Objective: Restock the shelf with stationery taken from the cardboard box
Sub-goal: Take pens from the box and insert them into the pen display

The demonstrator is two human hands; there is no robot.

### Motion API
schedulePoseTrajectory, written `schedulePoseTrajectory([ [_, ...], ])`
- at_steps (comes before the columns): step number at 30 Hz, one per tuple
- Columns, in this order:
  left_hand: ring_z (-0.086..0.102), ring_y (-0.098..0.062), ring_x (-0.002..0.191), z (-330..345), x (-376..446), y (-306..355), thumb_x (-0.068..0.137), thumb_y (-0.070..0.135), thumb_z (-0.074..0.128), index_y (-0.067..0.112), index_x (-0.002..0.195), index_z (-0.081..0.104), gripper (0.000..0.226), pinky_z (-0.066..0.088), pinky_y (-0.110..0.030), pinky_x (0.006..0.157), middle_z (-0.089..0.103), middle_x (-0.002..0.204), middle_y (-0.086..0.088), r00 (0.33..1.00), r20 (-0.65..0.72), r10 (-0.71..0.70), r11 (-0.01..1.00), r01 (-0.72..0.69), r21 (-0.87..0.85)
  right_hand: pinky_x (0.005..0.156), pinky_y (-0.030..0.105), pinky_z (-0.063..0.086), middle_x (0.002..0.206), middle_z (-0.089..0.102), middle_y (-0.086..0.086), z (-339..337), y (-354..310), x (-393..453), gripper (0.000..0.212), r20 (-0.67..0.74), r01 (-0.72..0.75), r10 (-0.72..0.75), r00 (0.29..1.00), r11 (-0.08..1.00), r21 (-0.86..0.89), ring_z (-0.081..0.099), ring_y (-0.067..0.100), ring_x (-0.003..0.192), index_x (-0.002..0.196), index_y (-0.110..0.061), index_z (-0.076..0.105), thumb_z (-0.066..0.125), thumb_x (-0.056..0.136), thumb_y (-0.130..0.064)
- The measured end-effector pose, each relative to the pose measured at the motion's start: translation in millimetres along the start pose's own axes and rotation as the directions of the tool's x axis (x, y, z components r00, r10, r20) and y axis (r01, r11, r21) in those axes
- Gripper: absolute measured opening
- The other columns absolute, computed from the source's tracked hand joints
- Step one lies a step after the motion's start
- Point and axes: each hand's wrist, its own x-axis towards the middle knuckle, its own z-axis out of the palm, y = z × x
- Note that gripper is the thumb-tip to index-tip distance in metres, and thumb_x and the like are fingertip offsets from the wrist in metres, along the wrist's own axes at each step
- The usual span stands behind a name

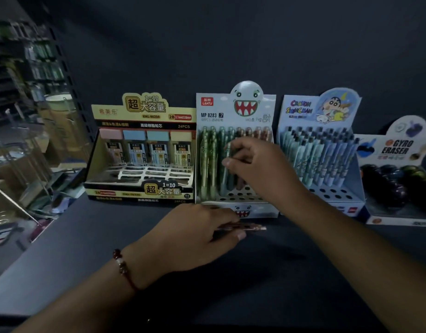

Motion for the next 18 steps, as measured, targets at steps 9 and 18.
schedulePoseTrajectory([
  [9, 0.059, -0.002, 0.075, -1.5, -1.6, 4.8, 0.093, 0.065, 0.035, 0.040, 0.111, 0.057, 0.038, 0.049, -0.025, 0.065, 0.063, 0.090, 0.016, 0.995, -0.080, -0.060, 0.986, 0.047, -0.162, 0.084, 0.031, 0.055, 0.105, 0.069, -0.018, -31.4, 5.4, -57.7, 0.033, 0.030, -0.136, 0.134, 0.991, 0.986, 0.096, 0.066, -0.002, 0.092, 0.121, -0.046, 0.058, 0.061, 0.089, -0.049],
  [18, 0.057, -0.008, 0.066, 5.1, 7.9, 34.5, 0.093, 0.047, 0.055, 0.036, 0.097, 0.059, 0.012, 0.039, -0.020, 0.053, 0.061, 0.079, 0.011, 0.993, -0.047, -0.106, 0.889, 0.073, -0.452, 0.065, 0.025, 0.055, 0.087, 0.076, 0.004, -29.6, 21.3, -114.4, 0.018, 0.023, -0.263, 0.293, 0.956, 0.818, 0.512, 0.072, 0.018, 0.076, 0.099, -0.022, 0.074, 0.071, 0.085, -0.013],
])
